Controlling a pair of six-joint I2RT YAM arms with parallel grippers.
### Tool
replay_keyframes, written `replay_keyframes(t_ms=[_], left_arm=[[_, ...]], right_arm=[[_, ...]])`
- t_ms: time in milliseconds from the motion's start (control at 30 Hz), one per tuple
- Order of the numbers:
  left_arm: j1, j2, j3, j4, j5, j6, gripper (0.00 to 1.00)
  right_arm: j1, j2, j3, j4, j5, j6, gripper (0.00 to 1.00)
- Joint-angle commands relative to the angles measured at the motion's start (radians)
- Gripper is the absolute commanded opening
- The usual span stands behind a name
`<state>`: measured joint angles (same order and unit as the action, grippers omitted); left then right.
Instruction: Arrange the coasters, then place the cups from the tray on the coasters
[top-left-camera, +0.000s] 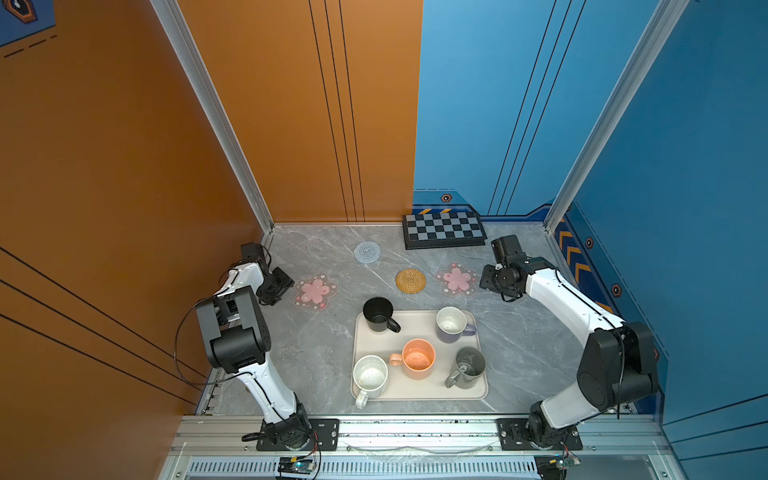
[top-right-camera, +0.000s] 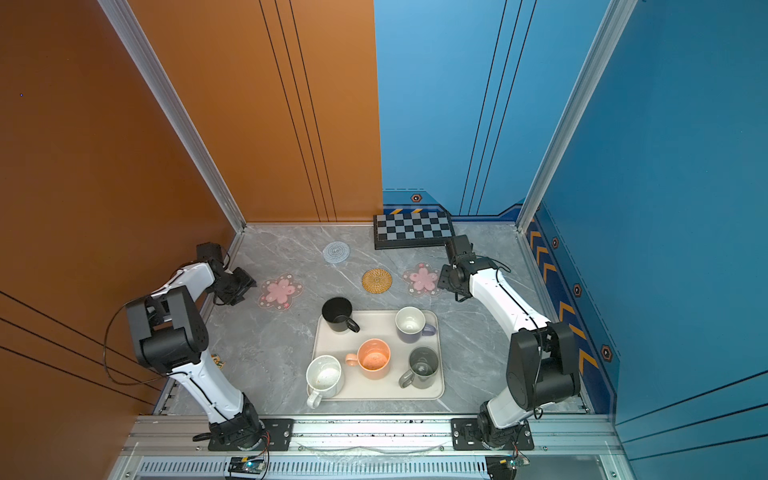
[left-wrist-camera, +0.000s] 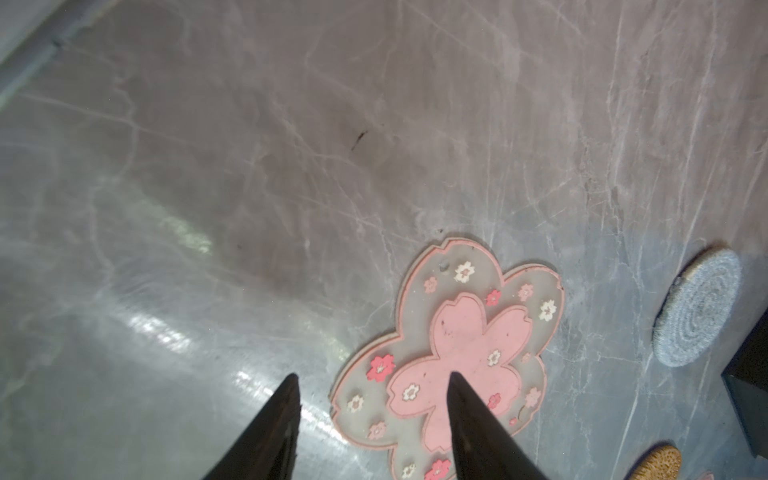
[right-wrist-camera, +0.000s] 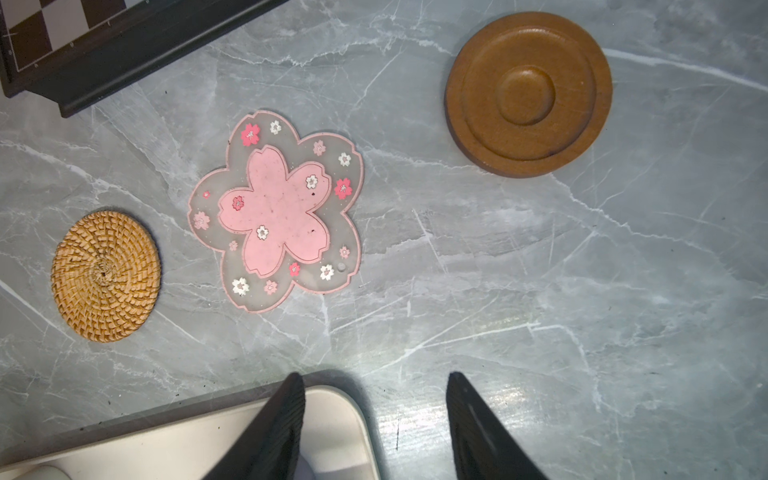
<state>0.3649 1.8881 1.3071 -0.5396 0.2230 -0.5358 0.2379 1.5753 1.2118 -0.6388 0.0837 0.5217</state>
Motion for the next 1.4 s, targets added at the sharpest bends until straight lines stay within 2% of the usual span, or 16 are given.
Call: replay_keyframes(t_ms=[0, 400, 667, 833, 1100, 1367], left_arm=[[-0.022, 0.034, -0.008, 0.041, 0.066, 0.039, 0.58], [-0.092, 0.067, -0.016, 0.043, 0.065, 0.027, 0.58], [-0.080, 0.013, -0.037, 0.043, 0.090, 0.034, 0.58], [-0.041, -0.010, -0.015, 0.040, 0.090, 0.053, 0.57], [-0.001, 0.036, 0.027, 0.021, 0.059, 0.105, 0.56], [-0.034, 0.094, 0.034, 0.021, 0.064, 0.138, 0.56]], right_arm=[[0.010, 0.024, 0.031, -0.035, 0.034, 0.015, 0.58], [0.009, 0.037, 0.025, -0.034, 0.039, -0.002, 0.58], [0.007, 0.023, 0.016, -0.034, 0.040, -0.006, 0.58], [0.008, 0.019, 0.013, -0.034, 0.032, 0.000, 0.58], [0.010, 0.005, 0.006, -0.035, 0.040, 0.001, 0.58], [0.011, 0.011, 0.018, -0.035, 0.032, 0.007, 0.58]])
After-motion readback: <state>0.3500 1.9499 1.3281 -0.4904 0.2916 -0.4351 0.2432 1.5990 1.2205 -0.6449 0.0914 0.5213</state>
